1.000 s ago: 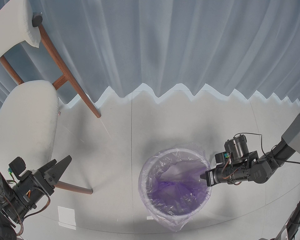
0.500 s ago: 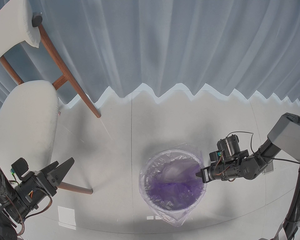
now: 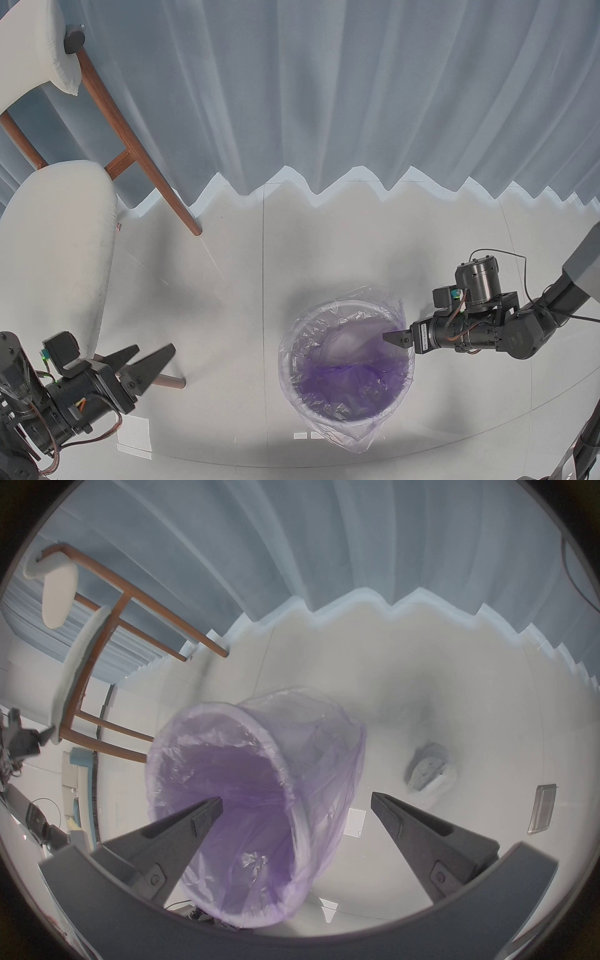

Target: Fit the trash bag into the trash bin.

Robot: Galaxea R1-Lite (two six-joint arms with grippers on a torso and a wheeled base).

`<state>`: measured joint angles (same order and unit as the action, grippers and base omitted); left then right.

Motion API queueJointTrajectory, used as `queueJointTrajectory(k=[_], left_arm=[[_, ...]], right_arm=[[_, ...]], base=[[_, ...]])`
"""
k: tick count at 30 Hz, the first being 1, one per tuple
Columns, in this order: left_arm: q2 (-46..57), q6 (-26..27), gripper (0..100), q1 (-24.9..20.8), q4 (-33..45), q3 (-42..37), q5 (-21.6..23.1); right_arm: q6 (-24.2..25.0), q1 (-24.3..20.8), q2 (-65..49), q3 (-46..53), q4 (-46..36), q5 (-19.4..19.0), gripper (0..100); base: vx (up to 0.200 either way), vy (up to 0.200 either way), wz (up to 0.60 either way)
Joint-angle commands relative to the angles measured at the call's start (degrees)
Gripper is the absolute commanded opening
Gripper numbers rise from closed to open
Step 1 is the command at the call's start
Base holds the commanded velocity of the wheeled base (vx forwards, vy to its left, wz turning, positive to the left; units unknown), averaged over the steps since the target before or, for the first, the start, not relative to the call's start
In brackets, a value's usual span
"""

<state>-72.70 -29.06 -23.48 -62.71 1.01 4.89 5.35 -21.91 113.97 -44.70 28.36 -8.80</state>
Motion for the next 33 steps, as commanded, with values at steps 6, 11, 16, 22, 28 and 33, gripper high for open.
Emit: queueJointTrajectory(k=[6,11,16,22,28,33], left_arm=[[-12.1,-7.9,100,-10.6,9.2,1.1,0.4],[-24.2,-20.5,100,-11.5,8.7,6.0,-0.1],[-35.4,-20.9,100,-10.4,4.2,9.1,-0.1],[-54.0,-18.5,100,-10.4,-17.3,9.6,-1.6],[-62.0,-15.6,100,-10.1,-25.7,9.8,-1.4],[-62.6,-15.0,100,-7.5,-25.9,12.2,-1.2]], right_arm=[[7.7,4.2,-18.6,15.2,8.8,-0.1,100],[10.0,5.7,-24.6,24.6,16.2,0.2,100],[9.9,5.9,-28.3,30.4,19.3,1.6,100],[10.6,5.9,-31.2,33.4,19.6,1.6,100],[10.7,6.0,-31.6,33.7,19.6,1.6,100],[11.1,6.0,-31.4,33.6,19.6,1.6,100]], base=[[0.000,0.000,0.00],[0.000,0.000,0.00],[0.000,0.000,0.00],[0.000,0.000,0.00],[0.000,0.000,0.00],[0.000,0.000,0.00]])
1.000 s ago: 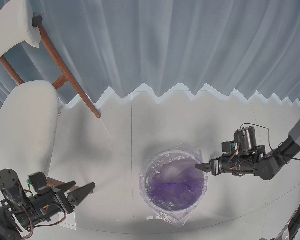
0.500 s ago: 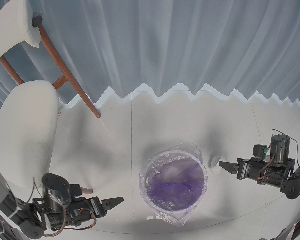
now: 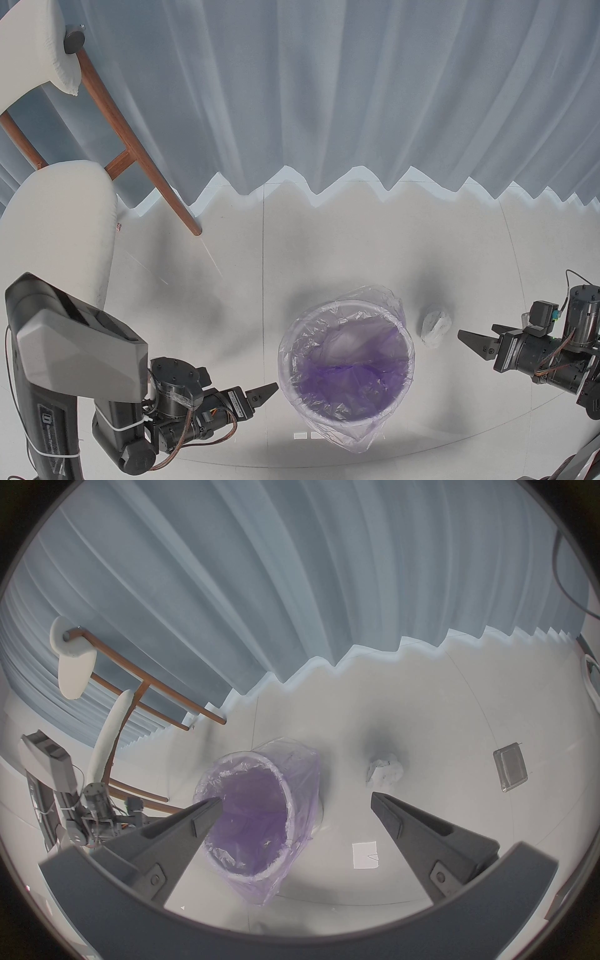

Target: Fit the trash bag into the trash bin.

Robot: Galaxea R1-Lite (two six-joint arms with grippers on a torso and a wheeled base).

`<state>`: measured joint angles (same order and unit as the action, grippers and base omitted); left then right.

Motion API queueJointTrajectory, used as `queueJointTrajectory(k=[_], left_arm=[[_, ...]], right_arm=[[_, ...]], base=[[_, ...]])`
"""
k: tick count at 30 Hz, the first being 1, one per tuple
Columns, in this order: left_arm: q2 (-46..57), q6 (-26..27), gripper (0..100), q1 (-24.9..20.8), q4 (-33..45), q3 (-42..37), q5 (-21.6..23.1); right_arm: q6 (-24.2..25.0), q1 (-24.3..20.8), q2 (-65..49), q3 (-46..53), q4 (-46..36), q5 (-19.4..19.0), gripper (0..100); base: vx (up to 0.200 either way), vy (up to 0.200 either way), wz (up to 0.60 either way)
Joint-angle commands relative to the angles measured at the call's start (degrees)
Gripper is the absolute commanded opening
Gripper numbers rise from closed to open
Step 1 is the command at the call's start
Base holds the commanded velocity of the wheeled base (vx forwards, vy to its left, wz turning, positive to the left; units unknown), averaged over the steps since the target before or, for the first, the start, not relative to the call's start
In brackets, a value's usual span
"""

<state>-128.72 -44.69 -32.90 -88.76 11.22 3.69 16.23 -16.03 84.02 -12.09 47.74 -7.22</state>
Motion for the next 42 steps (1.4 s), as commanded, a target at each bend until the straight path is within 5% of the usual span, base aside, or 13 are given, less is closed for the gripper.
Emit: queueJointTrajectory(k=[1,21,35,42], left_arm=[[-6.7,0.7,100,2.8,0.2,2.5,0.0],[-12.7,0.7,100,2.9,1.6,15.1,-0.1],[-13.8,6.3,100,3.5,16.8,27.5,-3.0],[-11.7,6.6,100,4.3,15.9,22.7,-3.9]], right_arm=[[0.2,0.0,-1.3,0.9,0.2,0.0,100],[1.6,-0.1,-1.6,-0.2,0.2,0.0,100],[1.7,-0.1,-1.0,0.9,-0.2,0.0,100],[2.5,-0.1,-0.7,2.5,-0.3,0.0,100]], base=[[0.000,0.000,0.00],[0.000,0.000,0.00],[0.000,0.000,0.00],[0.000,0.000,0.00]])
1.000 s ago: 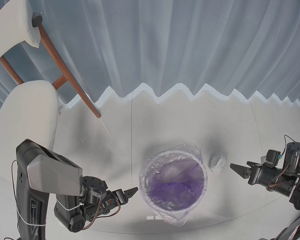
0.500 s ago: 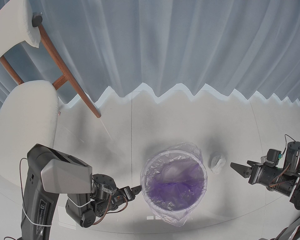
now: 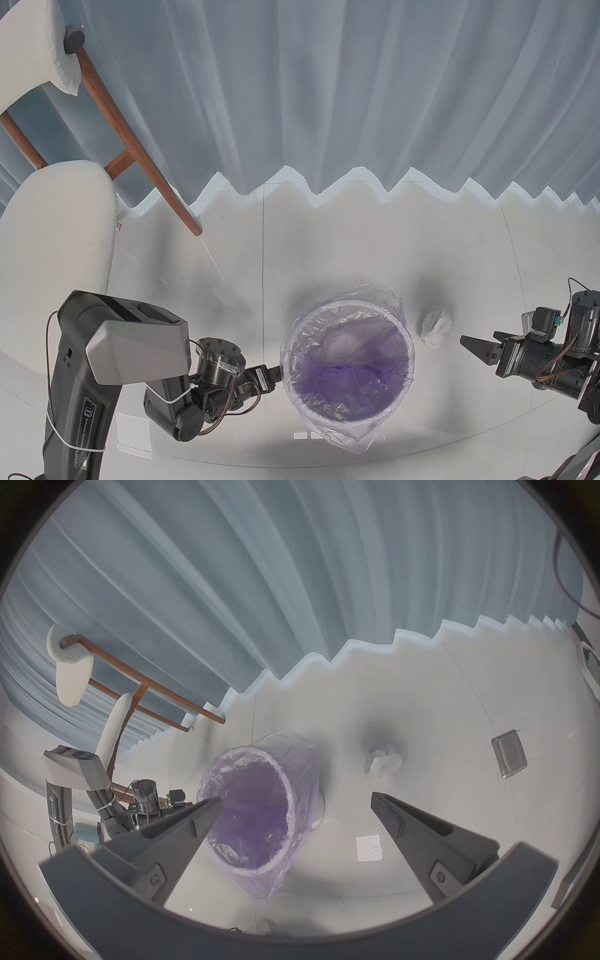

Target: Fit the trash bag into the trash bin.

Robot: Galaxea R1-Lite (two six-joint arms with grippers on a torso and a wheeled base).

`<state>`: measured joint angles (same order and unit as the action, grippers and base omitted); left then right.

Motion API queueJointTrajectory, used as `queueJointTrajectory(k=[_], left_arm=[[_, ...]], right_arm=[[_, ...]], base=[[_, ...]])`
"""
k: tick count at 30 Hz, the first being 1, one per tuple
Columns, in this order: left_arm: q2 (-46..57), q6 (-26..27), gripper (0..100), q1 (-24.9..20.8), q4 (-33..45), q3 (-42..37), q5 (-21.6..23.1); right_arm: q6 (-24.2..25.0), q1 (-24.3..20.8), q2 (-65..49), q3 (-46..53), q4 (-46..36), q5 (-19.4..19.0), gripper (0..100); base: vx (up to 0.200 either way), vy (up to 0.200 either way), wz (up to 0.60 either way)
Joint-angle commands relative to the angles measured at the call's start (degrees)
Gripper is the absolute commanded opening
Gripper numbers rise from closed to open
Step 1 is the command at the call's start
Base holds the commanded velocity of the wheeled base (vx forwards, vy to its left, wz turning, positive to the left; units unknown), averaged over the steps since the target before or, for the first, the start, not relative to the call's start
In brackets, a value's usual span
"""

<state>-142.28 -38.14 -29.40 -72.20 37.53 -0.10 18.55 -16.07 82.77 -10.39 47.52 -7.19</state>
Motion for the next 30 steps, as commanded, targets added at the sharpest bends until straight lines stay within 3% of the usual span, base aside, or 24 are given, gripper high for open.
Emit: queueJointTrajectory(k=[1,10,20,30], left_arm=[[1.8,0.1,100,0.8,-0.7,-3.6,-0.1],[4.9,0.1,100,1.5,-17.3,-16.7,3.8],[5.5,-0.3,100,1.2,-16.6,-16.9,7.1],[5.2,-0.4,100,1.1,-16.6,-17.1,6.5]], right_arm=[[0.2,0.0,0.5,0.8,-0.1,0.0,100],[0.4,0.0,2.9,0.6,0.0,0.0,100],[2.1,-0.2,3.0,0.8,-0.1,0.0,100],[2.4,-0.5,3.1,1.4,0.0,-0.1,100]], base=[[0.000,0.000,0.00],[0.000,0.000,0.00],[0.000,0.000,0.00],[0.000,0.000,0.00]])
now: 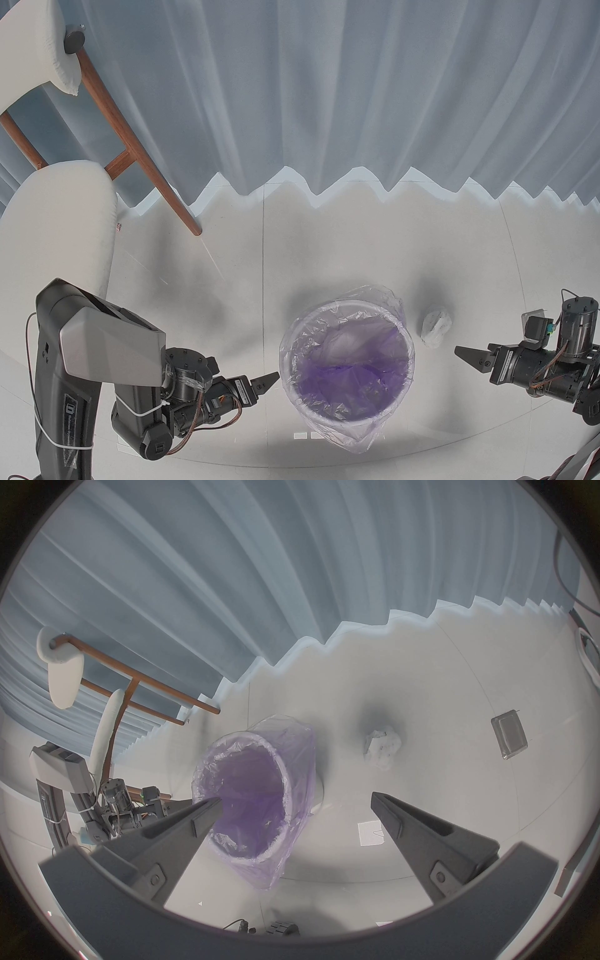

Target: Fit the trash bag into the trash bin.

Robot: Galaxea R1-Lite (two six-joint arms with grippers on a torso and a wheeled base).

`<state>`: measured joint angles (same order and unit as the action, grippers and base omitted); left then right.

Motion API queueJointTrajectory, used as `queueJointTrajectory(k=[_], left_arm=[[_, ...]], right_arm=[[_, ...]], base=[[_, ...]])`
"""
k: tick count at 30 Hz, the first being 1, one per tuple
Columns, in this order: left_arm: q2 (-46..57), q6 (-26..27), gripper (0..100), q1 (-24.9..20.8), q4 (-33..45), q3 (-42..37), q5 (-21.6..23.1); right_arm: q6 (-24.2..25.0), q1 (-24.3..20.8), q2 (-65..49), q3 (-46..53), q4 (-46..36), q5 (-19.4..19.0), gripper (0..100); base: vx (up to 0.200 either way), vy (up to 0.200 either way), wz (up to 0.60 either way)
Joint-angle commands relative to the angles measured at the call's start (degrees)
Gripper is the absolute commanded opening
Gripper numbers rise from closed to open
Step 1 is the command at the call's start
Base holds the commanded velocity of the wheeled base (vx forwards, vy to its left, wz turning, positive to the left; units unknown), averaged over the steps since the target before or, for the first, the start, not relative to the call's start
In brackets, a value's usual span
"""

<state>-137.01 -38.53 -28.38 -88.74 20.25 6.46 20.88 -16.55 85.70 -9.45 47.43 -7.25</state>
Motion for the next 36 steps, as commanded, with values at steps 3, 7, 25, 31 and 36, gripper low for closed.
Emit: queueJointTrajectory(k=[3,7,25,31,36], left_arm=[[-0.2,-0.4,100,0.0,0.0,1.4,0.1],[-0.2,-2.7,100,-1.1,0.0,2.2,0.0],[-10.0,-2.2,100,-2.3,0.3,15.7,0.2],[-11.2,-2.1,100,-2.2,5.6,22.7,-0.1],[-11.0,1.9,100,-1.9,14.4,27.0,-3.4]], right_arm=[[-0.3,-0.2,0.1,0.7,0.2,0.0,100],[-0.2,-1.6,0.2,0.6,0.4,0.0,100],[-0.2,-1.9,-0.4,2.0,0.5,0.0,100],[-0.3,-1.9,-0.7,2.8,0.5,0.0,100],[-0.2,-1.9,-0.7,2.8,0.4,0.0,100]], base=[[0.000,0.000,0.00],[0.000,0.000,0.00],[0.000,0.000,0.00],[0.000,0.000,0.00],[0.000,0.000,0.00]])
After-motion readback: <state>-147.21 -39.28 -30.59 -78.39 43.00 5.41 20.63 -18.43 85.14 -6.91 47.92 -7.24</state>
